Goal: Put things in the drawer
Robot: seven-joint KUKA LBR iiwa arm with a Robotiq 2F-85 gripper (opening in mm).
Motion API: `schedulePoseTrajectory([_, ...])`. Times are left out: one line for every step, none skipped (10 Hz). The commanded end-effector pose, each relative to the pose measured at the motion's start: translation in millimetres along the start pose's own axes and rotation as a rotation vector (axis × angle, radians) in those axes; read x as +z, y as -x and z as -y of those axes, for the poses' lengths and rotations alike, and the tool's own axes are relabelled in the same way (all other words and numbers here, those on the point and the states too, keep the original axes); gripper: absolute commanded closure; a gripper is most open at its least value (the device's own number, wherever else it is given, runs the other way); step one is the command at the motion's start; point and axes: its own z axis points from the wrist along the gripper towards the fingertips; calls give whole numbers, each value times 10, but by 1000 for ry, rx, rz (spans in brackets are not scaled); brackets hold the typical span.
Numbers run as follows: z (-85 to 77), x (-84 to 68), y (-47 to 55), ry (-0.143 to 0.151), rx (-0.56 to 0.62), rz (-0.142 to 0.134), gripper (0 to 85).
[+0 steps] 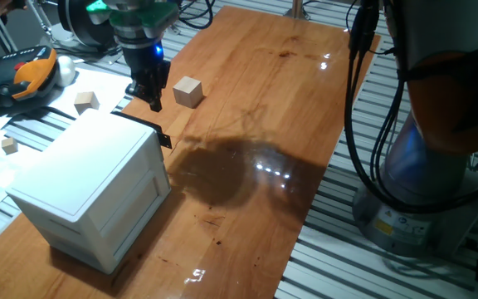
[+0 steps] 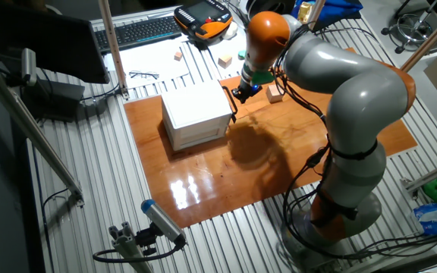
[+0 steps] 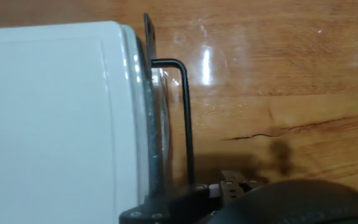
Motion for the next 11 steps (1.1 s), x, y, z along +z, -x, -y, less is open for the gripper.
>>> schedulePoseTrajectory([-35,2,-12,-2,2,15,850])
schedulePoseTrajectory([-84,-26,-27,2,7,24,850])
schedulePoseTrajectory([-106,-78,-20,5,9,19,850])
schedulePoseTrajectory([-115,-137,2,2,10,13,850])
schedulePoseTrajectory([-145,-168,45,-5,7,-1,850])
schedulePoseTrajectory([-189,-191,81,-16,10,-27,850])
schedulePoseTrajectory([-222,-168,97,-19,10,-31,850])
schedulePoseTrajectory([-225,-104,125,-4,12,-27,850])
schedulePoseTrajectory([-215,-56,165,4,12,-20,850])
schedulePoseTrajectory([-203,-38,196,12,10,-10,850])
schedulePoseTrajectory([-204,-55,230,15,10,-5,850])
